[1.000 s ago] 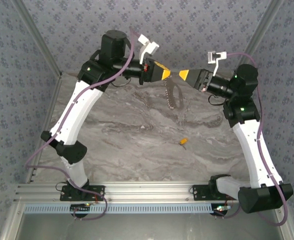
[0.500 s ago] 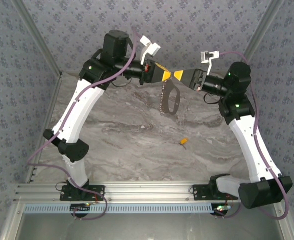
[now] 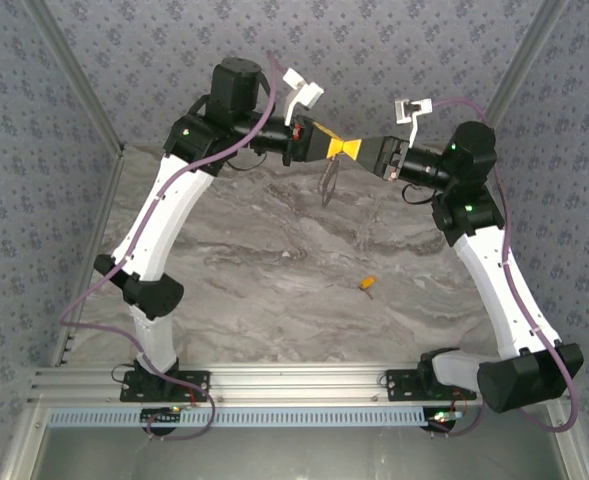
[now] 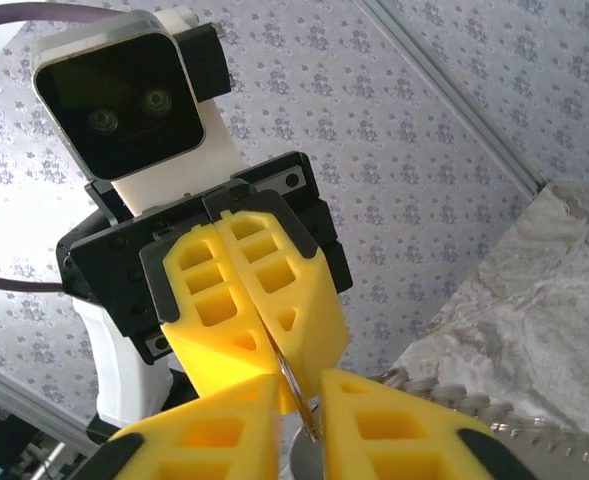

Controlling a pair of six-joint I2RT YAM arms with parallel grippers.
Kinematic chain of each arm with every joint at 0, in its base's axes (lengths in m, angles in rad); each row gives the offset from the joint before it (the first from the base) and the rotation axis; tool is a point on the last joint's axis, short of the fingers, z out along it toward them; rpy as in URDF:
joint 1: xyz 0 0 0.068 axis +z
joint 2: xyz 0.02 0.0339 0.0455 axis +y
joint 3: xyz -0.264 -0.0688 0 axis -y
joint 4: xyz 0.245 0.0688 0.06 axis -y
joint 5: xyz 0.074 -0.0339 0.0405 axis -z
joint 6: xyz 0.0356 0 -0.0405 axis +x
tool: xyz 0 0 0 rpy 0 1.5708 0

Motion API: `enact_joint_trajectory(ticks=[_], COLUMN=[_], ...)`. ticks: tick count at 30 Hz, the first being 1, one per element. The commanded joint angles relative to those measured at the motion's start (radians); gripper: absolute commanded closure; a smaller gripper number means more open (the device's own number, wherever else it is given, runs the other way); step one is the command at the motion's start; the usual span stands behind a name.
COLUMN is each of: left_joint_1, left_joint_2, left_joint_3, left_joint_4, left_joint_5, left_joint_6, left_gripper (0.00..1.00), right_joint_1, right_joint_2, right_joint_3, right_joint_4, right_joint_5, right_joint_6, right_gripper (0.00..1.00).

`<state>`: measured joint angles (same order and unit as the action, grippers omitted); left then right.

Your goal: Put the keys on the keyring

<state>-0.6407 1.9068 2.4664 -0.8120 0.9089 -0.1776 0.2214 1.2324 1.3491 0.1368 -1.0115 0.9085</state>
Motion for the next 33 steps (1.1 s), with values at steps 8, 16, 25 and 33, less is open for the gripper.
enact_joint_trajectory(ticks=[8,16,25,33], left_joint_1=[-0.003,-0.004,-0.004,-0.060], left_joint_2=[-0.006,-0.093,-0.295,-0.315], left_joint_3=[0.043,-0.078,-0.593,-0.701], left_joint_4=[0.067,0.291,0.855,1.017], left_joint_5=[-0.024,-0.220,-0.413,-0.486], left_joint_6=[-0.076,-0.298,-0.677,-0.755], left_gripper=[0.70,0.57,0.63,0.67], right_joint_1=[-0.020,-0.069,-0.063,0.013], right_joint_2=[0.002,-0.020,-0.040,-0.008], right_joint_3=[-0.022,-0.088,-0.139,-0.131], right_joint_4=[0.168,0.377,0.511,0.551], right_joint_5=[0.013,0.133,0.307,0.389], right_joint_6=[0.108,0.266,0.356,0.377], right_gripper=[1.00,1.00,1.00,1.00])
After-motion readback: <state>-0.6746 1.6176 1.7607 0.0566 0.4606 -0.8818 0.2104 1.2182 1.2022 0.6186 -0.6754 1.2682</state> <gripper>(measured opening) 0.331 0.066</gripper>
